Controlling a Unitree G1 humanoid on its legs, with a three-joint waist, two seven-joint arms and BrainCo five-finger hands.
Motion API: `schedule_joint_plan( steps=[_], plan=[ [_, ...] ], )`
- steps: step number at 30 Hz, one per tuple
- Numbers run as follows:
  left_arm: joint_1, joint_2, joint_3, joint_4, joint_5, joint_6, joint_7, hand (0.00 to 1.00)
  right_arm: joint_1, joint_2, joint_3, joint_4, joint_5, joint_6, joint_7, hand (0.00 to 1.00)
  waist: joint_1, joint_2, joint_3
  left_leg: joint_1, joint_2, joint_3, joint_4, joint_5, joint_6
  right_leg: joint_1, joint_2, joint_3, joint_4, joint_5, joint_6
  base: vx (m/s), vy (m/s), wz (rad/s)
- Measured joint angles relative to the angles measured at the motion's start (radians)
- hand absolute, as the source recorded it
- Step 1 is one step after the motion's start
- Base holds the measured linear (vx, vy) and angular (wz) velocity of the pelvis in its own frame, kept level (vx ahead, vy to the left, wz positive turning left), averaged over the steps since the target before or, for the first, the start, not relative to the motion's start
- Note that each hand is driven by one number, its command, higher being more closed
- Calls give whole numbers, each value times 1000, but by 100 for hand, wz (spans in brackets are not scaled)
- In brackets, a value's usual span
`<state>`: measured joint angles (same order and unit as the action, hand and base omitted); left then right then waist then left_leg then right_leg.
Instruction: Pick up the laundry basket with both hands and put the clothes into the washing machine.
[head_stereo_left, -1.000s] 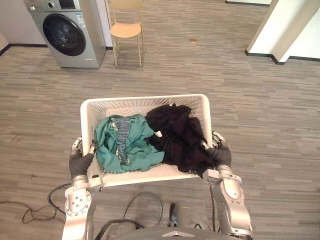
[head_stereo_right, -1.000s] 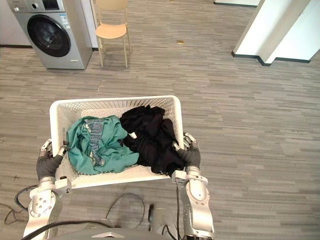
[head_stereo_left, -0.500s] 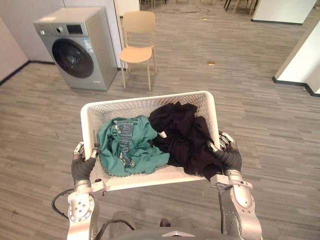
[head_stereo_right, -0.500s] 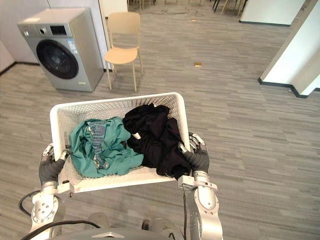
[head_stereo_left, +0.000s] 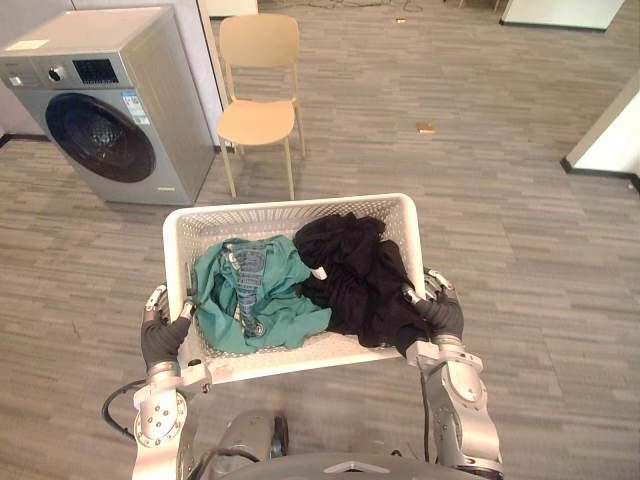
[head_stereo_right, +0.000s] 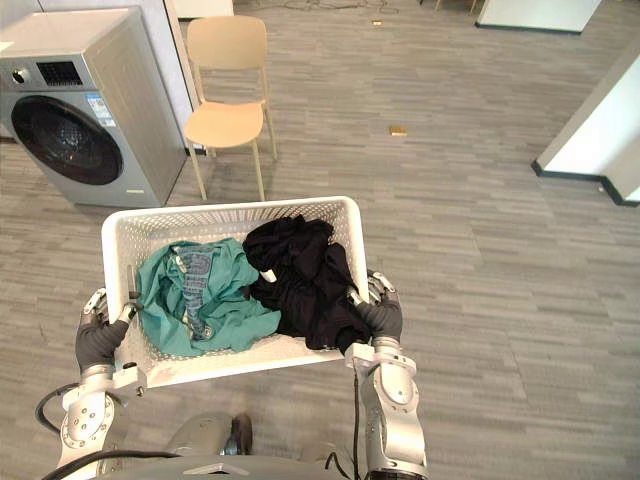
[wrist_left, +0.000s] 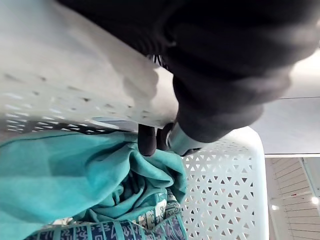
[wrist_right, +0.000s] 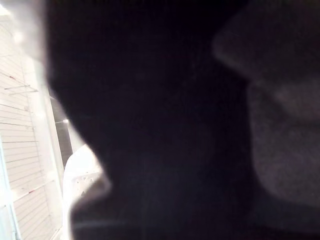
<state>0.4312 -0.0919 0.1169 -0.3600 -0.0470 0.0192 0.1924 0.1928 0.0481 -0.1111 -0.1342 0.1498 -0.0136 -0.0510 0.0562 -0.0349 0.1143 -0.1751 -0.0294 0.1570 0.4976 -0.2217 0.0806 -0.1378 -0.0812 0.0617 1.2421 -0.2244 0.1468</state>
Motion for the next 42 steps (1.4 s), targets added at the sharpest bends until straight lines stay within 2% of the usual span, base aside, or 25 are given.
schedule_joint_plan(
  steps=[3,5,7,8,9,10,11,12,13,15,18,19,21,24,26,27,28,29,30,32,34,36,38,40,42],
  plan=[
    [1,2,17,-18,11,0,4,100,6,0,29,-7,1,-1,9,100,-19,37,14,170,29,-34,-93,-55,-20,-107,3,-76,-46,-57,-88,527,40,3],
    [-3,11,21,-42,11,-1,6,100,6,0,31,-28,3,-2,19,100,-28,43,16,232,51,-51,-128,-86,-45,-195,14,-99,-236,-79,-88,452,-38,21],
    [-3,14,20,-55,11,-7,7,100,21,-2,36,-59,18,-4,19,100,-46,44,11,275,89,-84,-127,-143,-95,-218,42,-80,-663,-11,-87,530,-148,51],
    [-2,15,21,-55,11,-9,10,100,28,-2,42,-63,21,-5,19,100,-51,37,7,287,93,-96,-123,-164,-107,-211,48,-64,-734,22,-88,609,-245,81],
    [5,15,21,-52,11,-9,13,100,49,-7,57,-81,22,-5,18,100,-57,29,1,317,112,-128,-102,-216,-134,-201,52,-57,-746,114,-90,585,-244,74],
    [10,7,20,-33,11,-9,21,100,53,-11,65,-86,24,-4,15,100,-53,26,-6,318,138,-132,3,-226,-148,-192,54,-85,-668,89,-109,692,-301,68],
    [13,1,21,-27,11,-9,22,100,56,-17,67,-90,26,-4,15,100,-54,36,-8,276,152,-131,105,-208,-130,-190,58,-101,-645,57,-120,559,-271,49],
    [14,-8,16,-20,11,-9,25,100,68,-40,71,-121,44,-4,8,100,-51,61,-2,172,196,-126,325,-127,-87,-170,73,-131,-620,16,-145,510,-254,22],
    [16,-9,16,-20,9,-9,22,100,78,-58,78,-150,57,-4,6,100,-26,97,13,90,251,-119,523,28,-74,-128,99,-136,-630,-1,-174,500,-221,1],
    [17,-8,5,-17,9,-9,22,100,87,-55,73,-157,59,-3,-8,100,-9,125,17,-4,310,-113,696,42,-88,-36,121,-154,-693,-9,-186,422,-137,-6],
    [14,-6,-16,-14,-3,-23,17,100,101,-57,56,-194,61,-3,-22,100,-5,110,21,-75,336,-58,638,-17,-84,118,110,-163,-833,-11,-189,427,-142,21],
    [11,-6,-19,-14,-13,-27,17,100,100,-57,52,-203,61,-4,-21,100,-4,112,21,-86,335,-45,586,-31,-85,133,108,-163,-851,-14,-190,382,-47,12],
    [-11,1,-25,-12,-20,-42,15,100,95,-58,39,-210,82,-9,-20,100,-4,109,21,-124,314,-16,285,-52,-90,162,94,-182,-876,-45,-188,313,55,30],
    [-22,4,-45,5,-21,-42,14,100,94,-58,10,-208,83,-9,-22,100,-7,89,23,-151,244,-40,-63,-2,-115,194,42,-210,-857,-109,-153,273,138,42],
    [-21,4,-46,7,-21,-42,14,100,93,-57,6,-199,81,-9,-24,100,-2,83,21,-161,221,-75,-157,54,-137,213,15,-208,-849,-140,-125,315,236,5],
    [-20,4,-41,8,-20,-41,15,100,93,-54,8,-198,80,-9,-24,100,6,76,12,-162,201,-74,-157,141,-168,227,-14,-194,-848,-165,-94,348,296,-10],
    [-20,4,-40,8,-20,-41,16,100,92,-51,9,-199,80,-9,-23,100,7,69,3,-170,187,-69,-142,176,-172,228,-28,-183,-850,-174,-82,387,345,-14],
    [-20,4,-40,8,-20,-41,16,100,90,-50,8,-199,79,-9,-23,100,8,66,-7,-179,174,-60,-101,197,-173,231,-47,-170,-850,-179,-74,456,373,-18],
    [-21,3,-39,12,-20,-41,17,100,88,-49,7,-195,78,-9,-23,100,8,57,-8,-184,152,-39,-36,167,-165,234,-71,-131,-816,-181,-70,550,467,-18],
    [-23,6,-38,23,-20,-41,17,100,92,-28,-2,-188,63,-8,-21,100,1,14,-20,-186,107,-2,34,83,-136,140,-115,-28,-601,-154,-53,454,391,-11],
    [-29,21,-29,35,-19,-29,17,100,70,0,-9,-127,37,-8,-17,100,-8,-16,-5,-97,79,43,64,-2,-89,6,-159,32,-265,56,-66,434,327,-24],
    [-22,24,-18,35,-18,-20,19,100,70,0,8,-87,38,-8,-19,100,-26,1,6,2,79,48,33,-33,-48,-45,-159,-26,-119,52,-108,413,262,-20],
    [-20,24,-10,33,-18,-20,21,100,70,1,24,-87,40,-9,-17,100,-35,18,15,90,80,60,-43,-36,-43,-101,-120,-76,-107,8,-128,357,179,-20],
    [-15,24,-9,20,-18,-20,22,100,71,8,28,-97,42,-9,-16,100,-44,22,18,154,79,67,-101,-35,-44,-151,-53,-103,-200,-46,-107,393,101,-10],
    [-9,19,-9,3,-20,-20,22,100,80,8,31,-133,47,-9,-16,100,-48,23,19,228,79,75,-147,-48,-66,-176,10,-137,-440,-68,-99,337,5,-3]
  ],
)
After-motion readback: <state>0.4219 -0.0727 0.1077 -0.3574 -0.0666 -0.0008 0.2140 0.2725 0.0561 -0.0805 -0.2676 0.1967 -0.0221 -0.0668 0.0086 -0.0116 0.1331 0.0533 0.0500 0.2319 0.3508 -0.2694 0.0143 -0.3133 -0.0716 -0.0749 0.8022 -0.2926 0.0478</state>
